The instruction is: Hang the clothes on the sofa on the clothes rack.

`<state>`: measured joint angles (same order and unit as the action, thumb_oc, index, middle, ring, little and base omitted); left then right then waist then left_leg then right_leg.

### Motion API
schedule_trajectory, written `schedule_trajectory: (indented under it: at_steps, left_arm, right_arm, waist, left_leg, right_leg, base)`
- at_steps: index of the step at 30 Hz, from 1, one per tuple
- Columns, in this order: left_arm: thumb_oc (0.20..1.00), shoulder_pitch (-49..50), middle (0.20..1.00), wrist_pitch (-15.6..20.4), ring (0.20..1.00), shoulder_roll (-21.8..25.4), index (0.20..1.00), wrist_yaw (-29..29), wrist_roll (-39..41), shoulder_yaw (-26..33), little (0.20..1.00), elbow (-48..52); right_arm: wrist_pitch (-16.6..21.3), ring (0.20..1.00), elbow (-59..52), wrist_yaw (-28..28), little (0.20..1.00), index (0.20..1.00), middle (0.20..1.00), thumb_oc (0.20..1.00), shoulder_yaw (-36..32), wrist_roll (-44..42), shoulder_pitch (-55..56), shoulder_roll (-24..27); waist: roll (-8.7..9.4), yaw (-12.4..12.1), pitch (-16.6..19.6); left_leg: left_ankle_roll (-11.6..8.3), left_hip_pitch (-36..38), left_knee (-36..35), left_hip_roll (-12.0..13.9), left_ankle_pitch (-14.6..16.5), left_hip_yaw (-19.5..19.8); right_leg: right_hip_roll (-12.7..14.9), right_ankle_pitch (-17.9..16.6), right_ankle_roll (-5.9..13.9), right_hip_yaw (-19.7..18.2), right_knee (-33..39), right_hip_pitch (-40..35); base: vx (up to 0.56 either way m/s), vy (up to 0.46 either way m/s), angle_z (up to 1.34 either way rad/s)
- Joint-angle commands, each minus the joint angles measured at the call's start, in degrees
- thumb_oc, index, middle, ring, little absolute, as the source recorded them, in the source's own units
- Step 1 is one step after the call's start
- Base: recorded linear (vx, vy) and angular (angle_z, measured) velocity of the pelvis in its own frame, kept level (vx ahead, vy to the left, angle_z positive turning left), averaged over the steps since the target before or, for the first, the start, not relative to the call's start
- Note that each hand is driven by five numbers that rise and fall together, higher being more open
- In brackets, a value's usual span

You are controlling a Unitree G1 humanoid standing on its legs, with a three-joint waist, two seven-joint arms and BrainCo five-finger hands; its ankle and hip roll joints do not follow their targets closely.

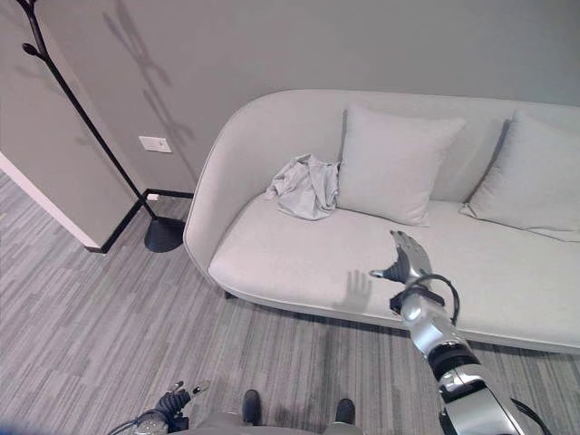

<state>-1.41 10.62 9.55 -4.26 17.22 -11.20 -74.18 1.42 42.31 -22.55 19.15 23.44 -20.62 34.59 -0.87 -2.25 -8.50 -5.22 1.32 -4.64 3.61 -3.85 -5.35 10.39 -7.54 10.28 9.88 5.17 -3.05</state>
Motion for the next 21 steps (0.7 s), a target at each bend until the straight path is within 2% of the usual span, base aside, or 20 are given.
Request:
schedule_trajectory:
  at_steps: [1, 2, 3, 4, 5, 6, 7, 8, 9, 10, 12, 13, 14, 15, 16, 17, 18, 20, 21]
  left_arm:
    - [1.000, -0.6, 1.000, 0.7, 1.000, 1.4, 1.000, 0.5, -3.0, -1.3, 1.000, 1.2]
    - [1.000, -0.1, 1.000, 0.9, 1.000, 1.3, 1.000, 0.6, -2.4, -1.2, 1.000, 1.8]
    - [1.000, 0.0, 1.000, 0.8, 1.000, 1.3, 1.000, 0.5, -2.4, -1.2, 1.000, 1.8]
    - [1.000, 0.4, 1.000, 1.0, 1.000, 1.0, 1.000, 0.5, -1.8, -1.1, 1.000, 2.1]
    - [1.000, 0.5, 1.000, 1.1, 1.000, 0.7, 1.000, 0.4, -3.2, -2.7, 1.000, 2.5]
    - [1.000, 0.6, 1.000, 1.0, 1.000, 0.6, 1.000, 0.5, -3.7, -3.4, 1.000, 2.6]
    - [1.000, 0.4, 1.000, 0.8, 1.000, 0.4, 1.000, 0.4, -4.7, -4.2, 1.000, 2.4]
    - [1.000, 0.3, 1.000, 0.7, 1.000, 0.3, 1.000, 0.4, -5.2, -4.7, 1.000, 2.6]
    - [1.000, 0.3, 1.000, 0.7, 1.000, 0.3, 1.000, 0.4, -5.2, -4.7, 1.000, 2.6]
    - [1.000, 0.2, 1.000, 0.3, 1.000, 0.0, 1.000, 0.3, -5.6, -4.9, 1.000, 2.7]
    - [1.000, 0.0, 1.000, 0.0, 1.000, -0.3, 1.000, 0.0, -6.9, -5.1, 1.000, 2.8]
    - [1.000, 0.0, 1.000, 0.0, 1.000, -0.3, 1.000, 0.0, -7.0, -5.1, 1.000, 2.9]
    - [1.000, 0.4, 1.000, -0.4, 1.000, -0.5, 1.000, 0.0, -7.8, -4.8, 1.000, 2.4]
    - [1.000, 0.5, 1.000, -0.5, 1.000, -0.8, 1.000, -0.1, -8.0, -4.6, 1.000, 1.9]
    - [1.000, 0.5, 1.000, -0.5, 1.000, -0.8, 1.000, -0.1, -8.0, -4.6, 1.000, 1.9]
    - [1.000, 0.7, 1.000, -0.4, 1.000, -1.0, 1.000, -0.2, -8.2, -4.6, 1.000, 1.6]
    - [1.000, 0.6, 1.000, -0.1, 1.000, -1.4, 1.000, -0.7, -8.1, -4.9, 1.000, 1.2]
    - [1.000, 1.0, 1.000, 0.1, 1.000, -2.0, 1.000, -0.5, -8.1, -5.4, 1.000, 1.0]
    - [1.000, 0.5, 1.000, 0.3, 1.000, -2.9, 1.000, 0.2, -8.1, -6.7, 1.000, 1.2]
  right_arm:
    - [1.8, 1.000, -2.2, -0.9, 1.000, 1.000, 1.000, 1.000, -0.2, -2.1, -6.4, -0.7]
    - [1.9, 1.000, -2.3, -0.7, 1.000, 1.000, 1.000, 1.000, 0.0, -2.0, -6.3, -0.4]
    - [1.9, 1.000, -2.3, -0.7, 1.000, 1.000, 1.000, 1.000, 0.0, -2.0, -6.3, -0.4]
    - [2.3, 1.000, -2.5, -1.0, 1.000, 1.000, 1.000, 1.000, -0.1, -1.9, -6.3, 0.2]
    - [3.3, 1.000, -3.3, -1.6, 1.000, 1.000, 1.000, 1.000, -0.6, -2.4, -6.0, 1.0]
    - [3.7, 1.000, -3.1, -2.1, 1.000, 1.000, 1.000, 1.000, -0.8, -2.7, -6.1, 1.3]
    - [4.0, 1.000, -3.1, -2.3, 1.000, 1.000, 1.000, 1.000, -0.9, -3.0, -5.9, 1.5]
    - [4.1, 1.000, -3.4, -2.4, 1.000, 1.000, 1.000, 1.000, -1.1, -3.4, -5.7, 1.6]
    - [4.1, 1.000, -3.4, -2.4, 1.000, 1.000, 1.000, 1.000, -1.1, -3.4, -5.7, 1.6]
    - [4.2, 1.000, -3.5, -2.8, 1.000, 1.000, 1.000, 1.000, -1.4, -3.5, -4.7, 2.1]
    - [3.8, 1.000, -3.8, -3.3, 1.000, 1.000, 1.000, 1.000, -2.3, -3.2, -3.7, 3.3]
    - [3.8, 1.000, -3.8, -3.3, 1.000, 1.000, 1.000, 1.000, -2.4, -3.2, -3.7, 3.3]
    - [3.9, 1.000, -4.1, -3.8, 1.000, 1.000, 1.000, 1.000, -2.9, -3.8, -3.4, 3.5]
    - [4.0, 1.000, -4.2, -3.8, 1.000, 1.000, 1.000, 1.000, -2.7, -3.7, -3.6, 3.4]
    - [4.0, 1.000, -4.2, -3.8, 1.000, 1.000, 1.000, 1.000, -2.7, -3.7, -3.6, 3.4]
    - [4.1, 1.000, -4.1, -3.7, 1.000, 1.000, 1.000, 1.000, -2.6, -3.6, -3.7, 3.2]
    - [4.2, 1.000, -3.6, -3.1, 1.000, 1.000, 1.000, 1.000, -2.3, -4.5, -3.9, 2.6]
    - [4.8, 1.000, -3.4, -1.5, 1.000, 1.000, 1.000, 1.000, -2.1, -7.4, -4.3, 1.8]
    - [5.1, 1.000, -1.6, -1.8, 1.000, 1.000, 1.000, 1.000, -2.5, -8.7, -3.9, 1.8]
  waist:
    - [5.43, -1.1, -0.8]
    - [4.74, -1.1, -0.8]
    - [4.60, -0.9, -0.8]
    - [3.49, -0.9, -0.7]
    - [2.10, -0.9, -0.8]
    - [1.77, -0.8, -0.5]
    - [1.23, -0.6, -0.4]
    - [1.12, -0.7, -0.3]
    - [1.08, -0.6, -0.2]
    - [1.01, -0.5, -0.1]
    - [1.29, 0.1, 0.2]
    - [1.29, 0.0, 0.1]
    - [1.73, -0.4, 0.3]
    - [2.34, -0.8, 0.3]
    - [2.35, -0.8, 0.4]
    - [3.23, -1.1, 0.4]
    - [4.18, -1.5, 0.2]
    - [4.13, -1.4, 0.4]
    - [4.11, -0.9, 0.3]
  left_leg:
    - [-1.66, 9.9, -0.4, 4.6, 9.4, 3.9]
    - [-2.09, 9.4, -0.4, 6.3, 8.5, 4.2]
    - [-2.17, 9.4, -0.4, 6.5, 8.5, 4.3]
    - [-2.93, 8.3, -0.4, 8.3, 7.0, 5.1]
    - [-4.43, 6.3, -0.4, 11.2, 3.7, 6.2]
    - [-5.20, 4.9, -0.4, 11.8, 1.2, 6.7]
    - [-6.05, 3.5, -0.4, 12.8, -2.6, 7.4]
    - [-6.24, 2.8, -0.4, 13.4, -5.2, 6.9]
    - [-6.28, 2.7, -0.4, 13.4, -5.3, 7.1]
    - [-6.24, 1.2, -0.4, 14.2, -9.5, 4.2]
    - [-5.50, 0.6, -0.4, 14.7, -10.6, -1.8]
    - [-5.51, 0.7, -0.4, 14.7, -10.6, -1.9]
    - [-3.70, 1.6, 0.6, 11.9, -7.7, -3.1]
    - [-2.03, 1.3, 2.2, 8.4, -3.6, -1.1]
    - [-2.02, 1.2, 2.3, 8.4, -3.6, -1.0]
    - [-0.64, 0.6, 3.7, 5.0, 0.6, 0.9]
    - [1.46, -0.7, 5.1, -1.0, 4.4, 4.0]
    - [3.90, -0.9, 3.8, -5.7, 5.3, 5.6]
    - [4.43, -1.6, 3.3, -6.5, 4.9, 4.4]
  right_leg:
    - [7.5, -6.4, 3.97, -5.2, -1.8, 11.2]
    - [6.4, -4.9, 3.33, -4.7, -3.6, 11.0]
    - [6.2, -4.8, 3.27, -4.6, -3.8, 11.0]
    - [4.6, -2.5, 2.04, -3.7, -5.4, 11.3]
    - [2.3, 0.9, 0.38, -1.5, -7.1, 11.0]
    - [1.5, 1.6, -0.28, -0.7, -7.0, 11.0]
    - [0.4, 2.5, -1.02, 0.3, -6.5, 10.6]
    - [-0.2, 3.2, -1.60, 0.7, -6.1, 10.0]
    - [-0.3, 3.2, -1.64, 0.9, -6.0, 9.9]
    - [-1.3, 4.1, -2.61, 2.2, -4.3, 8.1]
    - [-2.3, 4.8, -3.61, 4.0, -2.3, 5.7]
    - [-2.3, 4.7, -3.62, 3.9, -2.2, 5.6]
    - [-3.1, 4.8, -4.13, 4.0, -0.8, 4.0]
    - [-3.1, 4.8, -4.41, 3.5, -0.3, 3.6]
    - [-3.0, 4.8, -4.41, 3.5, -0.3, 3.7]
    - [-2.7, 4.5, -4.57, 3.6, -0.2, 3.1]
    - [-3.0, 3.6, -4.84, 3.6, -0.2, 2.7]
    - [-4.6, 2.8, -5.09, 3.4, -0.2, 2.5]
    - [-5.5, 2.4, -5.00, 3.6, -0.2, 2.3]
  base:
    - [0.18, -0.324, 0.14]
    - [0.18, -0.326, 0.17]
    - [0.08, -0.216, 0.17]
    - [0.09, -0.376, 0.37]
    - [0.11, -0.471, 0.54]
    - [0.10, -0.453, 0.87]
    - [0.07, -0.270, 0.83]
    - [0.05, -0.173, 0.76]
    - [0.09, -0.214, 0.50]
    - [0.08, -0.243, 0.55]
    - [0.07, -0.234, 0.55]
    - [0.07, -0.211, 0.96]
    - [0.07, -0.226, 0.87]
    - [0.07, -0.225, 0.67]
    - [0.04, -0.144, 0.10]
    - [0.05, -0.179, 0.05]
    - [0.07, -0.216, 0.05]
    - [0.07, -0.131, 0.03]
    - [0.04, -0.084, -0.27]
